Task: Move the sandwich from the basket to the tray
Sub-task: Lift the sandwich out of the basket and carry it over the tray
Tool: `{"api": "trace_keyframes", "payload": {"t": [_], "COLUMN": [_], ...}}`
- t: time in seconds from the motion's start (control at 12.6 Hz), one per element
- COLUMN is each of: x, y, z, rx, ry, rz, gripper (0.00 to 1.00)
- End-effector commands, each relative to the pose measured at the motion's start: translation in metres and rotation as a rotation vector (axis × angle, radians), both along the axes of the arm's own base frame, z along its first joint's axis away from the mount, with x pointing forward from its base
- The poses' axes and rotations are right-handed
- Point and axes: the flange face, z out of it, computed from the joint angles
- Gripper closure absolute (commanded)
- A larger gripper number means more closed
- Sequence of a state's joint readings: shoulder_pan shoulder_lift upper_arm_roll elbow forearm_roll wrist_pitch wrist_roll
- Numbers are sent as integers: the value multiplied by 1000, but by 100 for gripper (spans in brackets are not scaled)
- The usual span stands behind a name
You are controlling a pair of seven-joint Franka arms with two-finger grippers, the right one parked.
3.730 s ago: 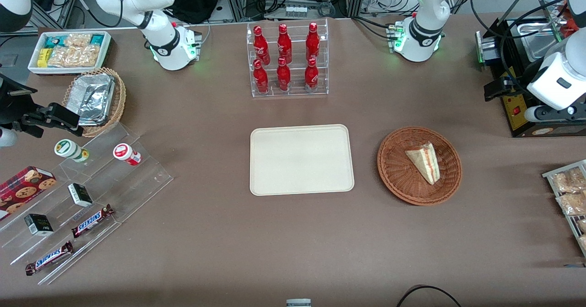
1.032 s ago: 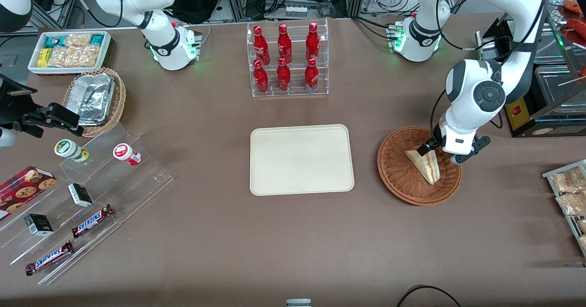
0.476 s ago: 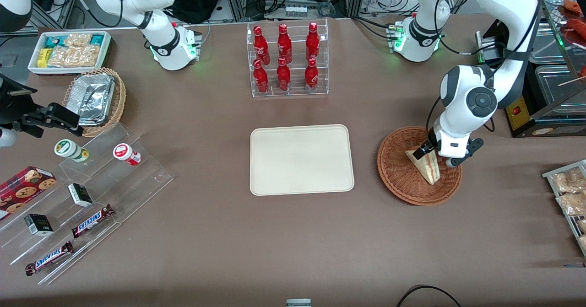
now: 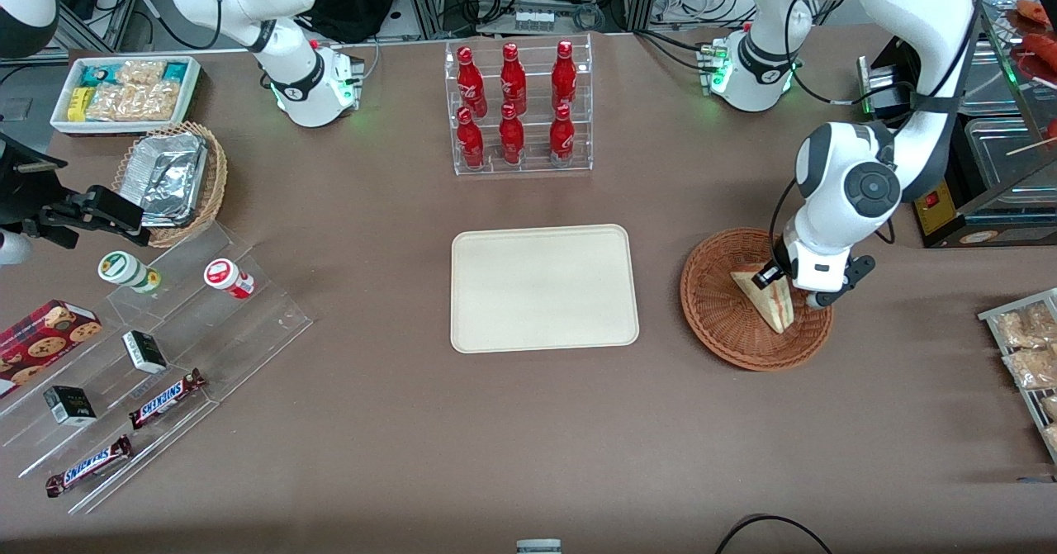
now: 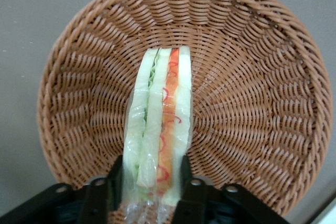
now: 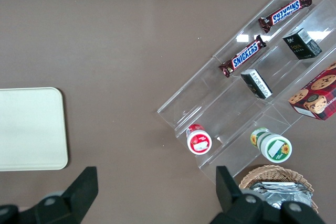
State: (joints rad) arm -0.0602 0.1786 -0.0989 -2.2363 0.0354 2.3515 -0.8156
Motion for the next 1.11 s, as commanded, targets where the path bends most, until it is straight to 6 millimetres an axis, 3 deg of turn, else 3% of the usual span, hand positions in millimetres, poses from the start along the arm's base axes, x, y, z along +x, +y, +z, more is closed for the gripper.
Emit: {"api": "trace_keyframes", "payload": {"t": [0.0, 0.16, 0.56, 0.71, 1.03], "x": [28, 33, 21, 14, 22], "y": [-8, -12, -70, -114, -192], "z": [28, 38, 35, 40, 36], "rx": [6, 7, -19, -43, -125], "ry": [77, 91, 102, 92, 74], "rz": [17, -6, -257, -368, -531], "gripper": [92, 92, 94, 95, 95]}}
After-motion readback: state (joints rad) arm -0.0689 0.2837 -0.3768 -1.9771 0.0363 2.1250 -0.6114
